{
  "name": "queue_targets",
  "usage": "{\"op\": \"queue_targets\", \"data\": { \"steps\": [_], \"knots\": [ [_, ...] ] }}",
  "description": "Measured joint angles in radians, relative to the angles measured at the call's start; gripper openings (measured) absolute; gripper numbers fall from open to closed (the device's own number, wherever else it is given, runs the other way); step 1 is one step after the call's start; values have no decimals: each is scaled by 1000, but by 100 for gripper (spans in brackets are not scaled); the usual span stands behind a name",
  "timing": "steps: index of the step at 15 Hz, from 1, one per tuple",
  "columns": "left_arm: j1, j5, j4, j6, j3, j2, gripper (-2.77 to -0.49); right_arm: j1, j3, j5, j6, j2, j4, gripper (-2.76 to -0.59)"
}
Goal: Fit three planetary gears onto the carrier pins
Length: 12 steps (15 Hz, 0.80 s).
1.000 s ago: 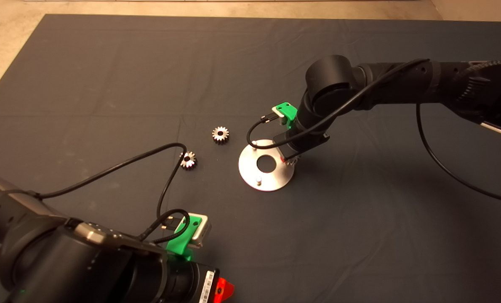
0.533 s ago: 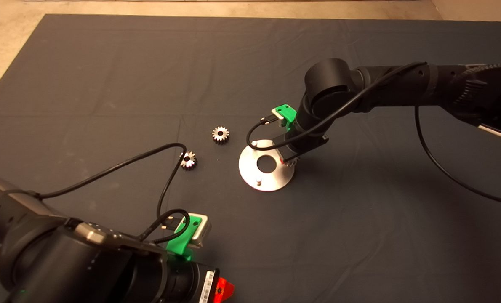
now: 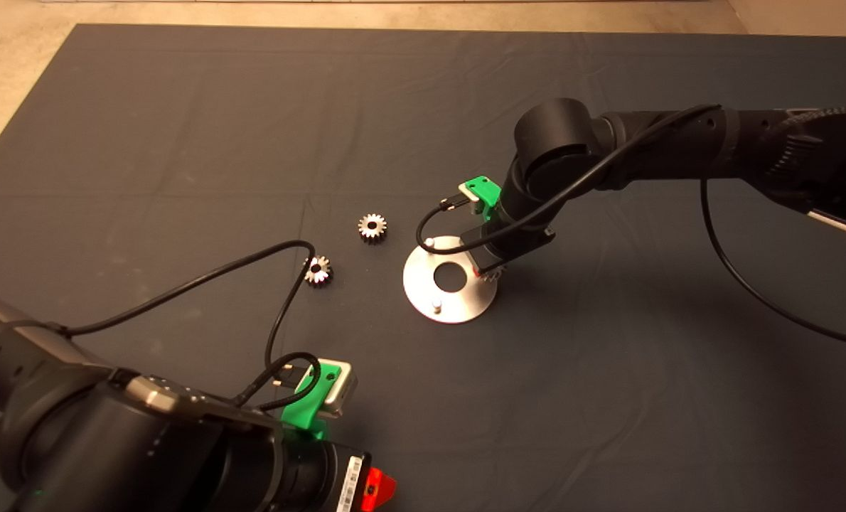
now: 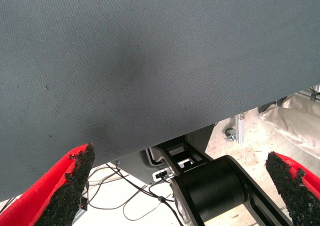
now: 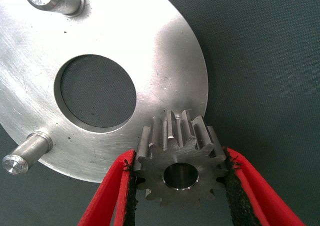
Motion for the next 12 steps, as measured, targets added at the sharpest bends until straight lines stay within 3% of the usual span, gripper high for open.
{"op": "queue_targets", "data": {
  "steps": [12],
  "knots": [
    [0,0,0,0,0,0,-77,0,0,0,0,0,0,-225]
  ]
}}
